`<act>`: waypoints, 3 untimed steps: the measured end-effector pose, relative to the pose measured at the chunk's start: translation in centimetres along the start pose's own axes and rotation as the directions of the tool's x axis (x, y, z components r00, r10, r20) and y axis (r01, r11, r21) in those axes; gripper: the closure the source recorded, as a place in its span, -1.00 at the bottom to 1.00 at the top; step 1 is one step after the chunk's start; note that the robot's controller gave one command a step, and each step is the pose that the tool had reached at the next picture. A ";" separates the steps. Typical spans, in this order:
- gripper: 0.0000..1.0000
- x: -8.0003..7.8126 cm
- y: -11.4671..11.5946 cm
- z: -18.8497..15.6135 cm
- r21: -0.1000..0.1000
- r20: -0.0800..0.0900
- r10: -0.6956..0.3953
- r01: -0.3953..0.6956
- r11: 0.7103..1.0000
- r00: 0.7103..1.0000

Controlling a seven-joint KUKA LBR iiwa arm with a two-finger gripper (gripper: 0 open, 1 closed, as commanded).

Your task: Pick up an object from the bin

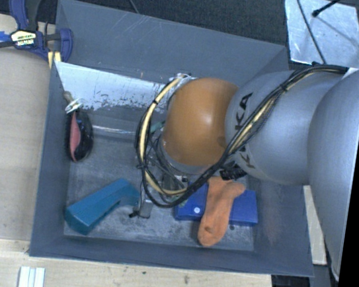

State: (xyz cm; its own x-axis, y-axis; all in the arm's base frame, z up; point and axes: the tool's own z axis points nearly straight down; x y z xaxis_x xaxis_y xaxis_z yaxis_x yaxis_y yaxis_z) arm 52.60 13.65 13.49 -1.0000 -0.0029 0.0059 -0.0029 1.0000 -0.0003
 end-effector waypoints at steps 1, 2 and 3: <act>-1.00 -0.2 -0.1 -0.5 -0.001 0.008 0.003 -0.003 1.000 1.000; -1.00 1.6 0.4 3.4 -0.001 0.014 -0.048 0.048 0.999 0.999; 1.00 1.0 5.8 6.3 0.003 0.023 -0.266 0.266 0.964 0.964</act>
Offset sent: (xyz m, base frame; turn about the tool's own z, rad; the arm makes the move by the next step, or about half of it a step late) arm -0.0340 0.0080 -0.0649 -0.0855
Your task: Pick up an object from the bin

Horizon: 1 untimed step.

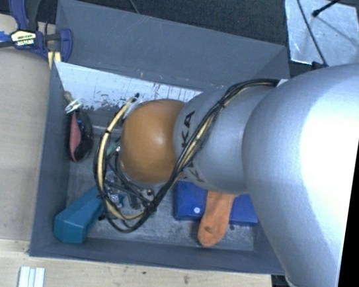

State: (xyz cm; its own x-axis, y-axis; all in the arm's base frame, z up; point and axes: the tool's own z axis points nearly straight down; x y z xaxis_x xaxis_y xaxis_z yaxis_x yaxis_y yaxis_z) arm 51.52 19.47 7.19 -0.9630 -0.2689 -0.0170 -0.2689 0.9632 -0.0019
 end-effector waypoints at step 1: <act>1.00 0.0 0.0 0.0 0.000 -0.001 0.000 0.000 1.000 1.000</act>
Offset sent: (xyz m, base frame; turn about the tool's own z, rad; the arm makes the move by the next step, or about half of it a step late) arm -0.0119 -0.0181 0.0684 -0.0081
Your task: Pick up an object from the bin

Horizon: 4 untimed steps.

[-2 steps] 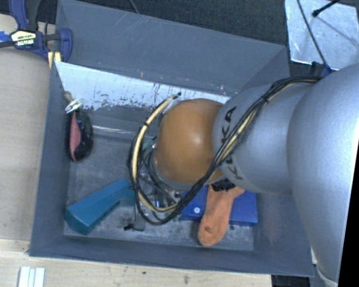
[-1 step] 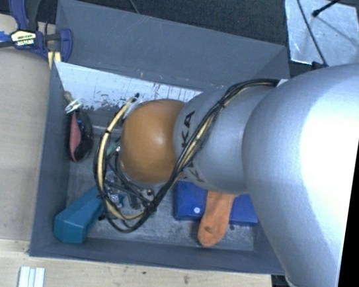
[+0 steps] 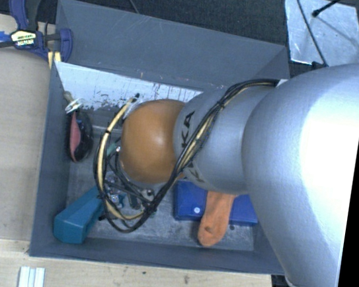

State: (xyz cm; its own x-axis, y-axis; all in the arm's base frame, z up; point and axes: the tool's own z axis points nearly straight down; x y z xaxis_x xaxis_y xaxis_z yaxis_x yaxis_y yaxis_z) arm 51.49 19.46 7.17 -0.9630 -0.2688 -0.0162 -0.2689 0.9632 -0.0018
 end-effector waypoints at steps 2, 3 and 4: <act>1.00 0.3 -1.1 -7.0 0.002 -0.006 -0.021 0.021 1.000 1.000; -1.00 -1.2 -3.0 -18.3 -0.002 -0.004 -0.065 0.065 0.998 0.998; -1.00 -1.1 -2.9 -17.9 -0.003 -0.013 -0.067 0.067 0.998 0.998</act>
Offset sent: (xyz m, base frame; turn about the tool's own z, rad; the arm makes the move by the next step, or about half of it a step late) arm -0.0044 -0.0087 0.0676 -0.0243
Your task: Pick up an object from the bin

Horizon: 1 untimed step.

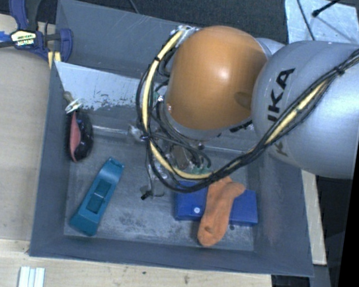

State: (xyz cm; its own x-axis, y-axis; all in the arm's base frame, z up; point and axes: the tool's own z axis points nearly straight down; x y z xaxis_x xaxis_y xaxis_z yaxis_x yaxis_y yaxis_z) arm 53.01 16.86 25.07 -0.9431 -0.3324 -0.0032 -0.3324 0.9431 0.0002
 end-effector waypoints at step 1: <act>-1.00 1.6 -2.9 2.4 -0.001 0.006 -0.007 0.007 1.000 1.000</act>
Offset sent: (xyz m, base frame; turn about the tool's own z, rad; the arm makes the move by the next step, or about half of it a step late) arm 0.0069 -0.0698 -0.0584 -0.0632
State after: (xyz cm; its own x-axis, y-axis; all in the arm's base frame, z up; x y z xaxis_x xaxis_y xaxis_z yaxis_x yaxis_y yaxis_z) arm 52.45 13.60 22.65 -0.9406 -0.3394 -0.0091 -0.3394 0.9406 0.0016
